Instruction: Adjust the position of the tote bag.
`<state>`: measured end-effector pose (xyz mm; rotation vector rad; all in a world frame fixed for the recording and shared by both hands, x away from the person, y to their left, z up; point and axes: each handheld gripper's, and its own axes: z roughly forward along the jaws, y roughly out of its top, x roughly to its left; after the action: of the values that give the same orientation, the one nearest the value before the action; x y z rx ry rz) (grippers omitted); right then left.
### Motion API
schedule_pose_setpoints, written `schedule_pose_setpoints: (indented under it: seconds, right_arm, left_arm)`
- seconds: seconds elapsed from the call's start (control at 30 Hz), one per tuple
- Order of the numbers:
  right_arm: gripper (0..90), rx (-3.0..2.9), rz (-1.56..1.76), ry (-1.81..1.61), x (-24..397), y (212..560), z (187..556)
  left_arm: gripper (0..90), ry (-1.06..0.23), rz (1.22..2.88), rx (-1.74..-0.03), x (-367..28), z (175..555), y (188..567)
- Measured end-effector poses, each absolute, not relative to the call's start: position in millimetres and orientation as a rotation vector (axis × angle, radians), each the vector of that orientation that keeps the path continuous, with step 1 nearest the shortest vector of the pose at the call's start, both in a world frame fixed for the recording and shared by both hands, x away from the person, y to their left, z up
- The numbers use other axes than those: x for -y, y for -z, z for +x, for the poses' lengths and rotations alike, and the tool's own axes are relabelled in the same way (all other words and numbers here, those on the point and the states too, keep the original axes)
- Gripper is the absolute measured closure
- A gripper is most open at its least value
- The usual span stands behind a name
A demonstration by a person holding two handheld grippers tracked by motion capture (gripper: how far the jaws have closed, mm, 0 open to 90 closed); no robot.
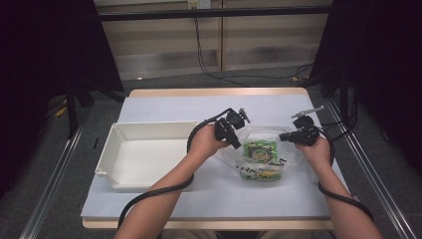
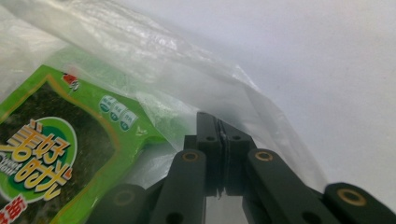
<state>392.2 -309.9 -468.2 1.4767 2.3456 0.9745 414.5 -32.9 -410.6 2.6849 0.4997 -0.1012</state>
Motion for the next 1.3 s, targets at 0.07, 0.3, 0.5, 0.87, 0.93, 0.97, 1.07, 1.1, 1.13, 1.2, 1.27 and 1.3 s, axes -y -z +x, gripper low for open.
schedule_pose_setpoints:
  seconds: [0.07, 0.3, 0.5, 0.87, 0.93, 0.97, 1.07, 1.1, 1.13, 1.2, 1.27, 1.3]
  right_arm:
    - [88.8, -2.346, 1.482, -0.956, 310, 471, 396]
    - [89.2, -2.332, 1.506, -0.943, 308, 478, 399]
    - [78.4, -2.322, 1.480, -0.949, 305, 472, 391]
    - [64.4, -2.309, 1.354, -1.005, 297, 449, 353]
    - [62.8, -2.305, 1.336, -0.998, 296, 446, 346]
    - [62.7, -2.308, 1.324, -0.992, 295, 445, 343]
    - [61.0, -2.297, 1.300, -1.013, 293, 439, 332]
    - [61.2, -2.292, 1.286, -1.003, 291, 436, 328]
    - [61.2, -2.305, 1.263, -1.010, 289, 435, 324]
    - [61.2, -2.333, 1.253, -1.030, 285, 436, 319]
    - [60.5, -2.361, 1.260, -1.005, 279, 441, 315]
    - [59.0, -2.360, 1.259, -0.999, 276, 444, 313]
  left_arm:
    - [90.0, 0.105, 2.690, -0.497, 33, 416, 412]
    - [90.0, 0.110, 2.694, -0.496, 32, 417, 415]
    - [90.0, 0.117, 2.674, -0.513, 31, 414, 411]
    - [90.0, 0.116, 2.667, -0.515, 34, 411, 409]
    - [90.0, 0.119, 2.661, -0.524, 34, 410, 409]
    - [90.0, 0.117, 2.664, -0.503, 35, 410, 408]
    - [90.0, 0.114, 2.668, -0.494, 36, 410, 407]
    - [89.9, 0.113, 2.668, -0.491, 36, 409, 407]
    - [90.0, 0.113, 2.664, -0.490, 36, 409, 407]
    - [90.0, 0.118, 2.662, -0.513, 37, 408, 406]
    - [89.9, 0.123, 2.655, -0.528, 38, 407, 407]
    - [89.9, 0.123, 2.655, -0.528, 38, 407, 407]
